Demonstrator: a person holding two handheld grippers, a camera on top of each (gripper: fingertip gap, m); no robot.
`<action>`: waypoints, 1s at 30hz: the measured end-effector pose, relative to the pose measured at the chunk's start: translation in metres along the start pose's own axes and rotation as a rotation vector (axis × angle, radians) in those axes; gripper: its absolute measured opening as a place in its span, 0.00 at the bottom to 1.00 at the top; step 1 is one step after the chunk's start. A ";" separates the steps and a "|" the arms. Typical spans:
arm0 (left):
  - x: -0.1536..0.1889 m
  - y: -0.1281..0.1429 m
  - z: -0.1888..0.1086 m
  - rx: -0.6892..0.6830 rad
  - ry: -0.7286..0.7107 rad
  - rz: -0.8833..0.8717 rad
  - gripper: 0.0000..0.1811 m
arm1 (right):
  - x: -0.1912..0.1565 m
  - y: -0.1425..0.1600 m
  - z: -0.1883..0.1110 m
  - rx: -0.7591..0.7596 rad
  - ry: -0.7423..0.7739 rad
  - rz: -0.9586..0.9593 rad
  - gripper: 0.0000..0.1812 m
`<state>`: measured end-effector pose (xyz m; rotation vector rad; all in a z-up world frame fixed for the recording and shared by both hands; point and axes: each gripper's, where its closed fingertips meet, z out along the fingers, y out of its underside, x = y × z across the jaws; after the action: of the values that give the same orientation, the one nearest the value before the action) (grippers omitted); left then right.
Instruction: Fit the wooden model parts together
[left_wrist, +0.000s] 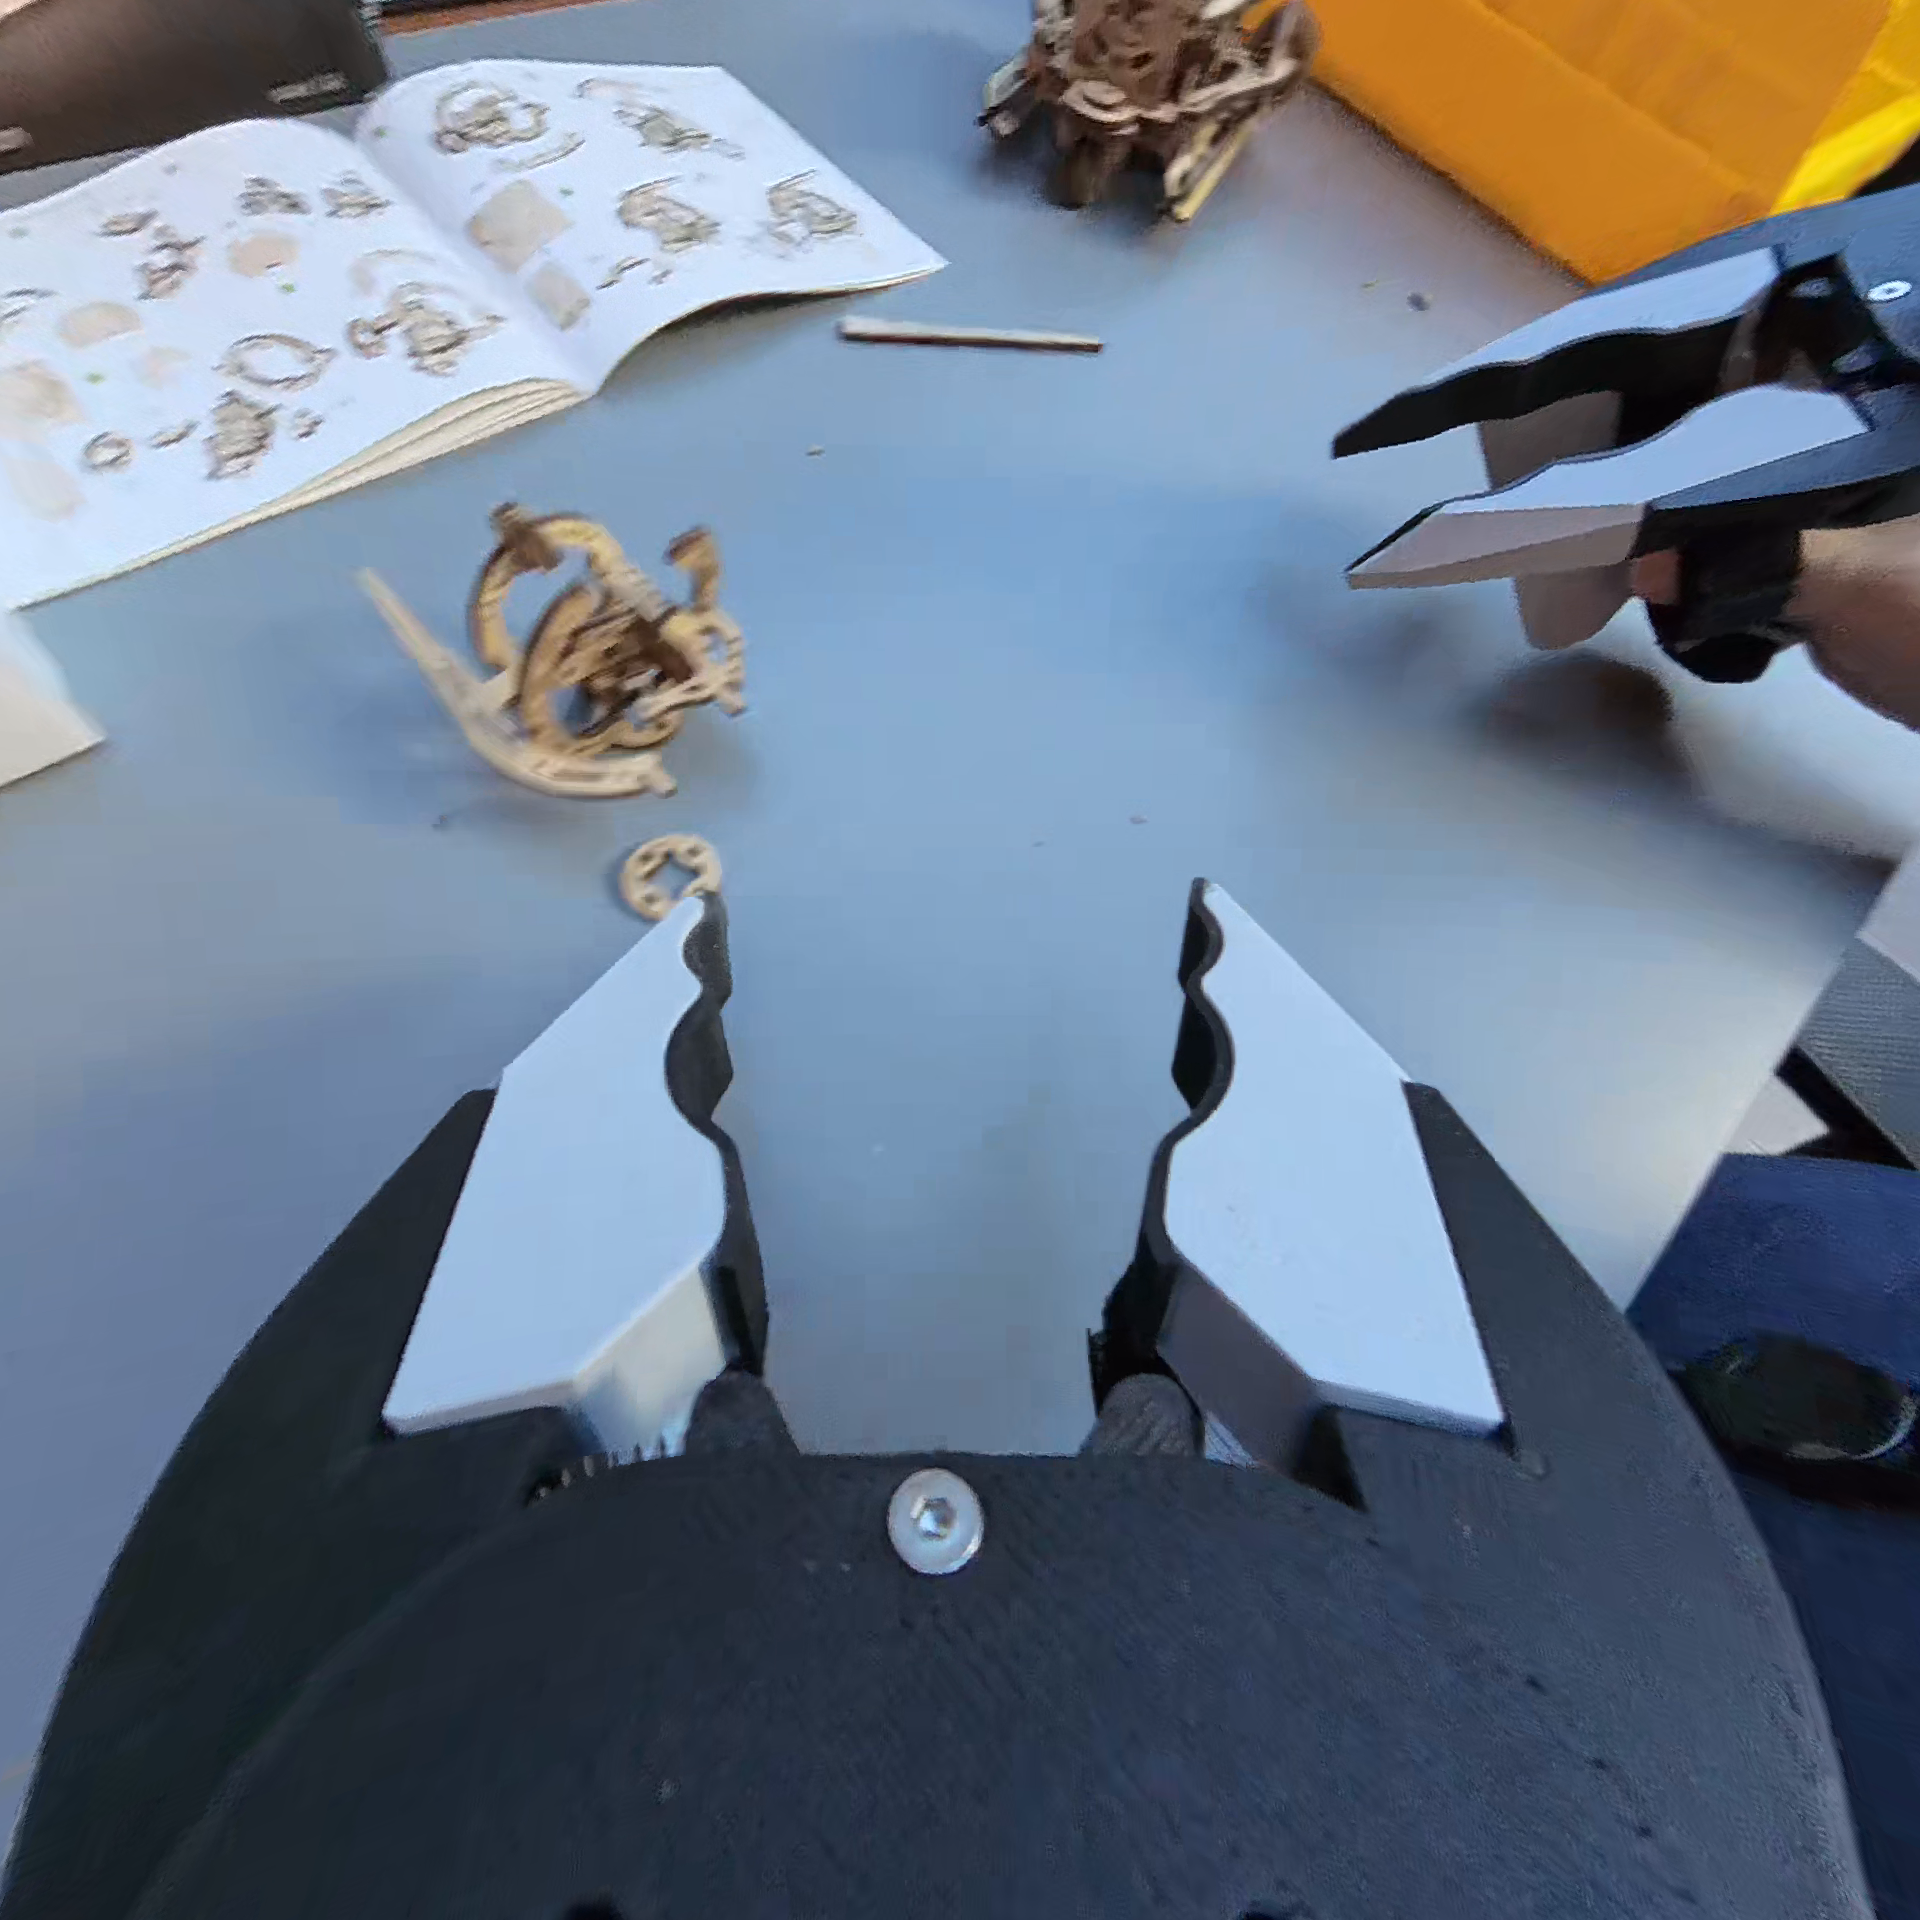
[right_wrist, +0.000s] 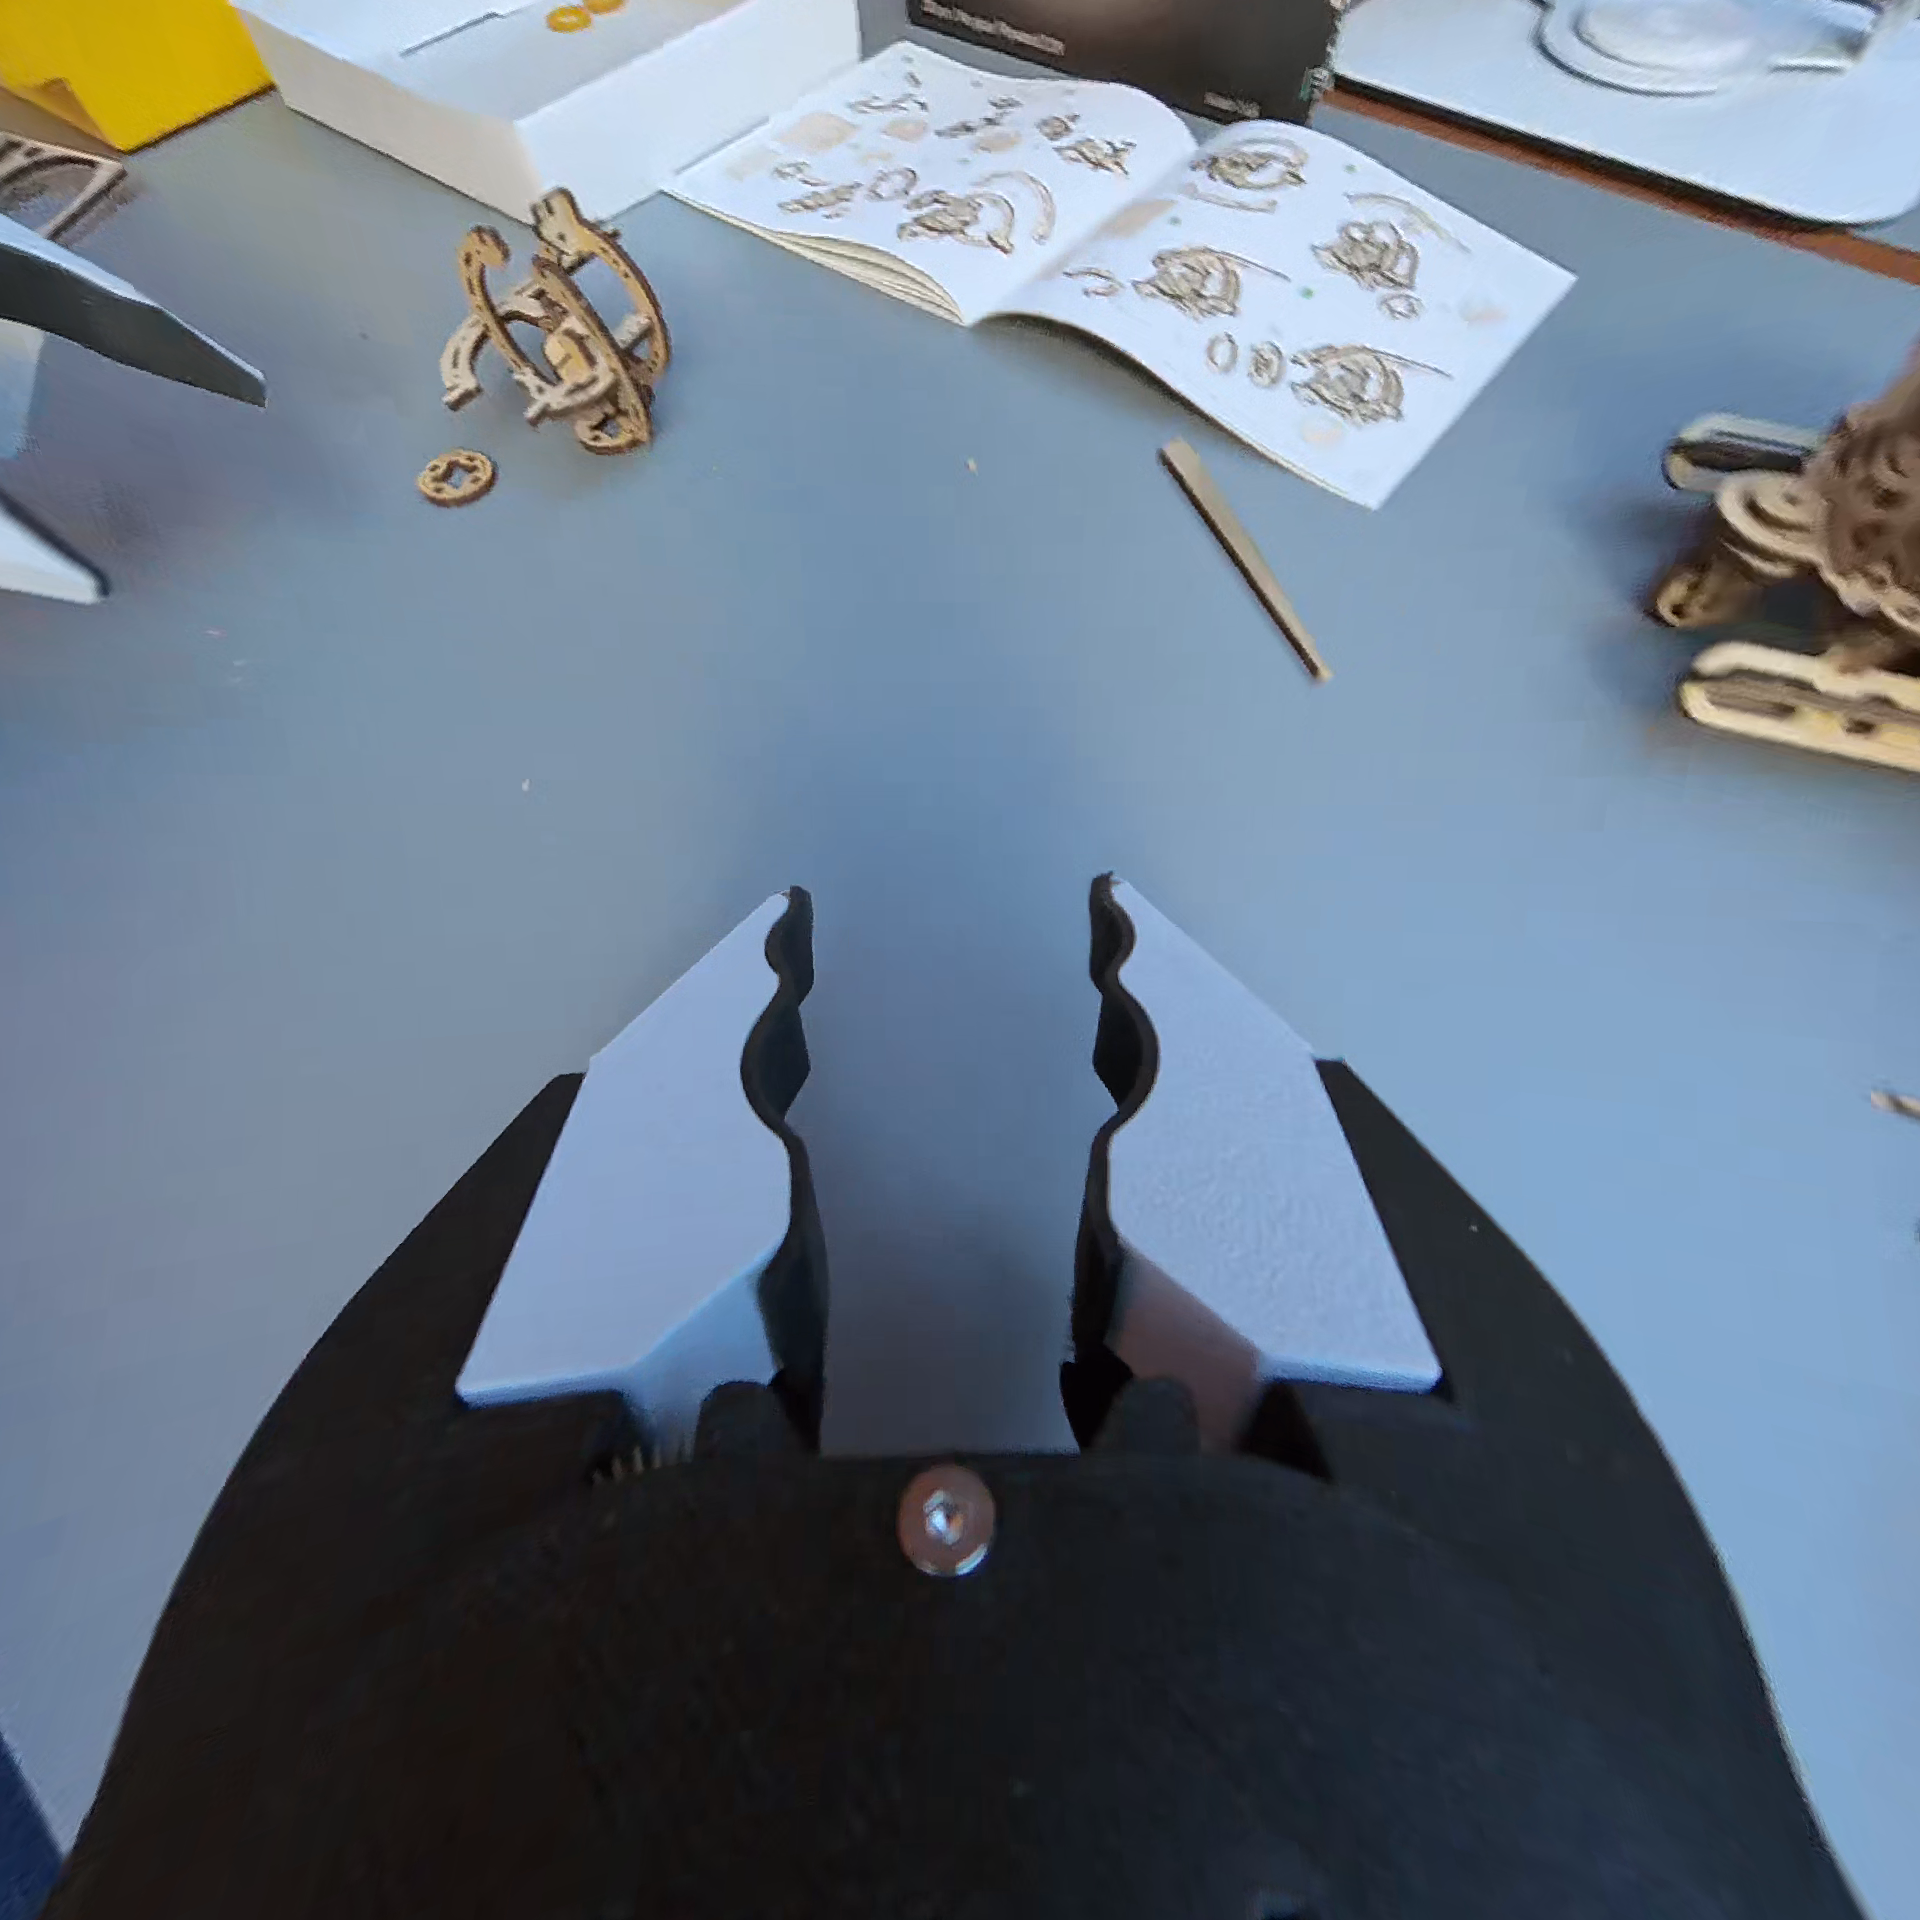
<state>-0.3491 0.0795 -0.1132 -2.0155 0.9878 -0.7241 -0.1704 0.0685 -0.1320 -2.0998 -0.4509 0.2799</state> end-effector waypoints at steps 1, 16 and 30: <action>0.016 -0.007 0.006 0.003 0.021 0.021 0.50 | 0.008 0.005 -0.009 0.002 0.036 0.013 0.30; 0.143 -0.056 0.141 -0.013 0.036 0.107 0.66 | 0.067 0.048 -0.078 -0.011 0.285 0.119 0.52; 0.085 -0.067 0.204 -0.106 -0.239 0.066 0.69 | 0.143 0.051 -0.049 -0.150 0.535 0.188 0.76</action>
<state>-0.1255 0.1143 -0.1569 -2.0928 0.9623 -0.3913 -0.0122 0.0660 -0.1524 -2.2562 0.0459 -0.2167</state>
